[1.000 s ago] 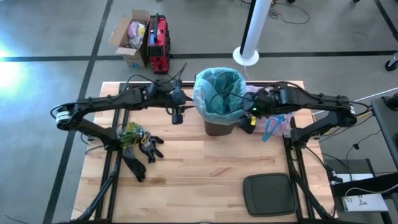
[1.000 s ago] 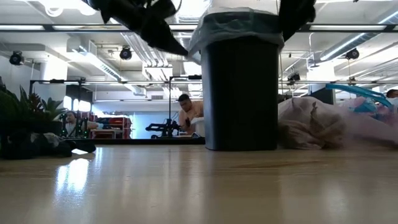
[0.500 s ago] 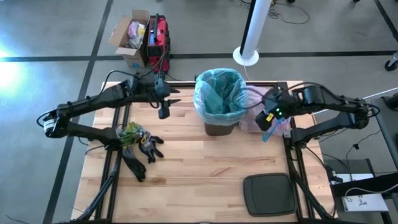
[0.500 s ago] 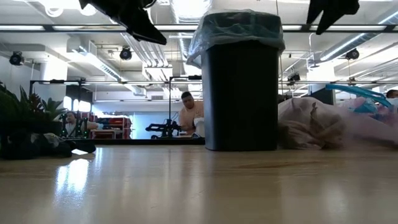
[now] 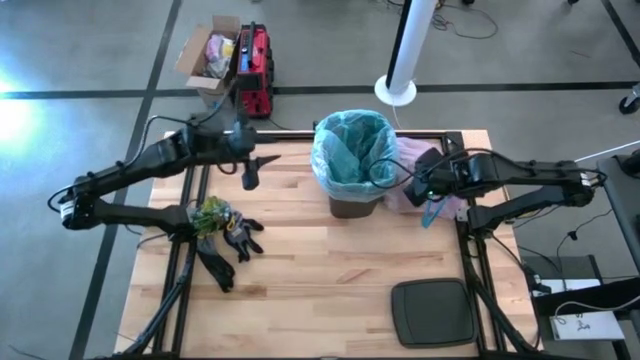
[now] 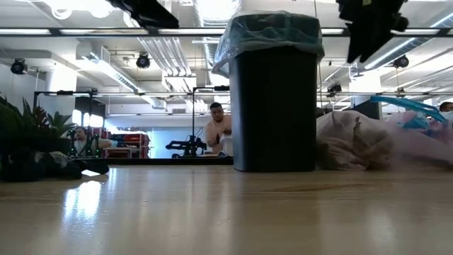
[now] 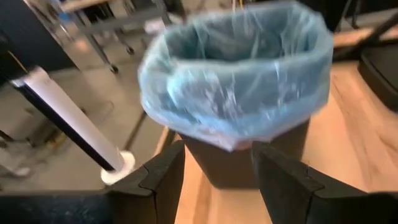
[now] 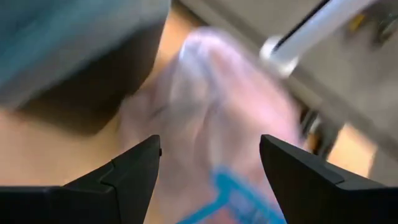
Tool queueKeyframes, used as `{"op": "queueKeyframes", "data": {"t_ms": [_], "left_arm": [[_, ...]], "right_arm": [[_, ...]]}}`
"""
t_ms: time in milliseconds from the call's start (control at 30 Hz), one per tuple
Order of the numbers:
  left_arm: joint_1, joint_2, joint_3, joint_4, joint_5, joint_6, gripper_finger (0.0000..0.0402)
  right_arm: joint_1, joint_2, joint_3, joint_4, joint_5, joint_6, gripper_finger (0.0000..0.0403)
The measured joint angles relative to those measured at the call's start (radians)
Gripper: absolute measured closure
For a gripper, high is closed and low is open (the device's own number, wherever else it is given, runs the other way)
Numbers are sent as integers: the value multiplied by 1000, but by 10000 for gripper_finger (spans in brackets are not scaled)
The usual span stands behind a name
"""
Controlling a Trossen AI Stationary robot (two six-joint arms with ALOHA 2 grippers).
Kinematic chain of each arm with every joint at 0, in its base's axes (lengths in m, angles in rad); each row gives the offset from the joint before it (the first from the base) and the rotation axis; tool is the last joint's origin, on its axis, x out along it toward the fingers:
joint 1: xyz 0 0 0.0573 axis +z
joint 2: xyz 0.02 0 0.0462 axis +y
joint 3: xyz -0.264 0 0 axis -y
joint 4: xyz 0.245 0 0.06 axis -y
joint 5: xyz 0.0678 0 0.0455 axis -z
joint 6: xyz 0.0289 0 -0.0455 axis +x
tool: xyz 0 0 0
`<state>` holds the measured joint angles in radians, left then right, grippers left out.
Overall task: Place trash/remove bag and relplace
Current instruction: Insert the new blue trash bag into the trash bin
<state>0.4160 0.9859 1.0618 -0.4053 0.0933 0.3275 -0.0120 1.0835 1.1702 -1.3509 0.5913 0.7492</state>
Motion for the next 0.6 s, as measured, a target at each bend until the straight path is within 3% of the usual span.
{"op": "queueKeyframes", "data": {"t_ms": [133, 267, 400, 500, 600], "left_arm": [[0, -42, 0, 87, -5, -8, 225], [-2, -65, 0, 203, -3, -131, 218], [-26, -86, 0, 241, 1, -169, 209], [-55, -87, 1, 244, -23, -191, 202], [-106, -68, 9, 242, -115, -257, 197]], "right_arm": [[-6, 13, -67, 220, 134, -176, 149], [-17, 65, -151, 486, 27, -365, 159], [-16, 166, -187, 710, 29, -503, 171], [-17, 272, -211, 953, 21, -728, 177], [-19, 355, -205, 1185, -30, -962, 177]]}}
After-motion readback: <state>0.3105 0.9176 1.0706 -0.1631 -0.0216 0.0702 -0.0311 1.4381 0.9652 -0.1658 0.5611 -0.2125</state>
